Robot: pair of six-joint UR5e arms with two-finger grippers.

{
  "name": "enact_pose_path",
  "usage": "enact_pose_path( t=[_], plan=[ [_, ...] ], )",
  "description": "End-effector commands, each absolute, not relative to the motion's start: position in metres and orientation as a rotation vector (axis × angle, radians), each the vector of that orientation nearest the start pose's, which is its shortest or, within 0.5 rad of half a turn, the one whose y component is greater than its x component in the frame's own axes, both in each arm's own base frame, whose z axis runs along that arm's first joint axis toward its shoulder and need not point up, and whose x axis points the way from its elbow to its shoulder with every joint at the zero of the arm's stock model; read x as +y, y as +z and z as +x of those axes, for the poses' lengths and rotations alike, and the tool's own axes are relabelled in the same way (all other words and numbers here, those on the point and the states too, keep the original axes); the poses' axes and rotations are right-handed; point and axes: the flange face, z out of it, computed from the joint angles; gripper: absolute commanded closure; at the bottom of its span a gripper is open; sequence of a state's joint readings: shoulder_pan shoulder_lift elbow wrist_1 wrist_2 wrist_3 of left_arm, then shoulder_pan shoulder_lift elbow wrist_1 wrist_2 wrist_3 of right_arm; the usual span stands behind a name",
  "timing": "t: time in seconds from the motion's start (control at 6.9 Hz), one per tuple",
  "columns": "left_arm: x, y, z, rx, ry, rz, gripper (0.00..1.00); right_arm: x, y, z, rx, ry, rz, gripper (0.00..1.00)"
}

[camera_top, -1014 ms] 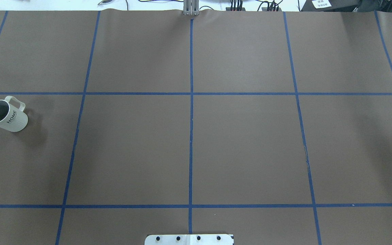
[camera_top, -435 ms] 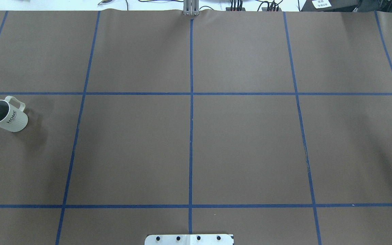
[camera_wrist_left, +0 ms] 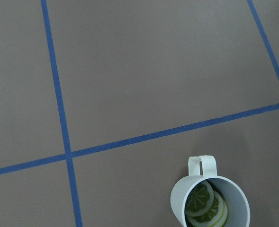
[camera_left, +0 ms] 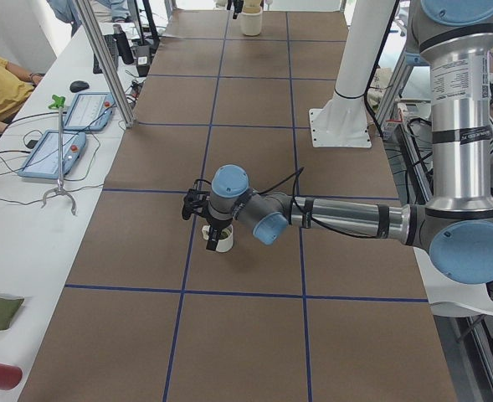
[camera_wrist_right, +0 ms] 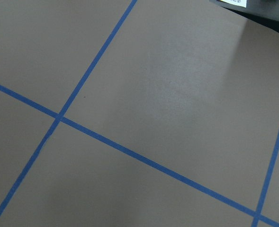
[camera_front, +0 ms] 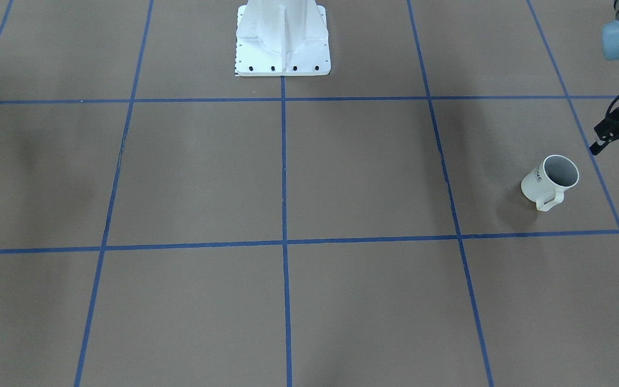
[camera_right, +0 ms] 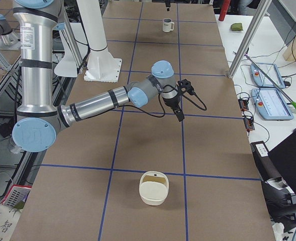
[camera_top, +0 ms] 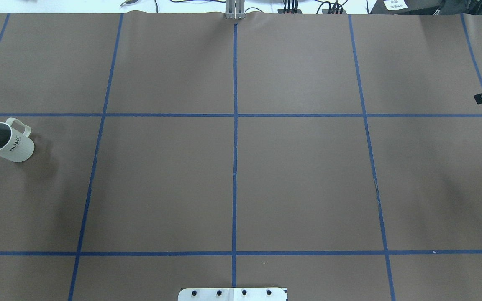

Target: Left arm hands cup to right arm to dump lemon

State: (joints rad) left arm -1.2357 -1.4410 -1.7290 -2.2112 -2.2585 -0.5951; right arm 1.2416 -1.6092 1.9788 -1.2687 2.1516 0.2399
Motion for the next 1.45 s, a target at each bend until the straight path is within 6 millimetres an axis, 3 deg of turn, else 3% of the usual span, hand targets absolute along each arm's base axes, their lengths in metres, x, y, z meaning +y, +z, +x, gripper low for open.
enact_pose_path(
  t=[0.0, 0.43, 0.58, 0.72, 0.87, 1.3],
  plan=[
    [-0.454, 0.581, 0.125, 0.828, -0.037, 0.262, 0.00, -0.481, 0.443, -0.088, -0.725, -0.279, 0.473, 0.00],
    [-0.453, 0.603, 0.136, 0.811, -0.020, 0.275, 0.05, -0.481, 0.442, -0.088, -0.726, -0.279, 0.476, 0.00],
    [-0.454, 0.604, 0.143, 0.800, -0.014, 0.283, 0.17, -0.480, 0.441, -0.088, -0.726, -0.281, 0.478, 0.00],
    [-0.455, 0.602, 0.148, 0.804, -0.017, 0.281, 0.48, -0.481, 0.442, -0.088, -0.726, -0.281, 0.476, 0.00],
    [-0.455, 0.601, 0.152, 0.806, -0.012, 0.278, 0.70, -0.480, 0.441, -0.088, -0.727, -0.282, 0.477, 0.00],
    [-0.455, 0.600, 0.154, 0.809, -0.001, 0.283, 1.00, -0.480, 0.440, -0.088, -0.728, -0.283, 0.480, 0.00]
  ],
)
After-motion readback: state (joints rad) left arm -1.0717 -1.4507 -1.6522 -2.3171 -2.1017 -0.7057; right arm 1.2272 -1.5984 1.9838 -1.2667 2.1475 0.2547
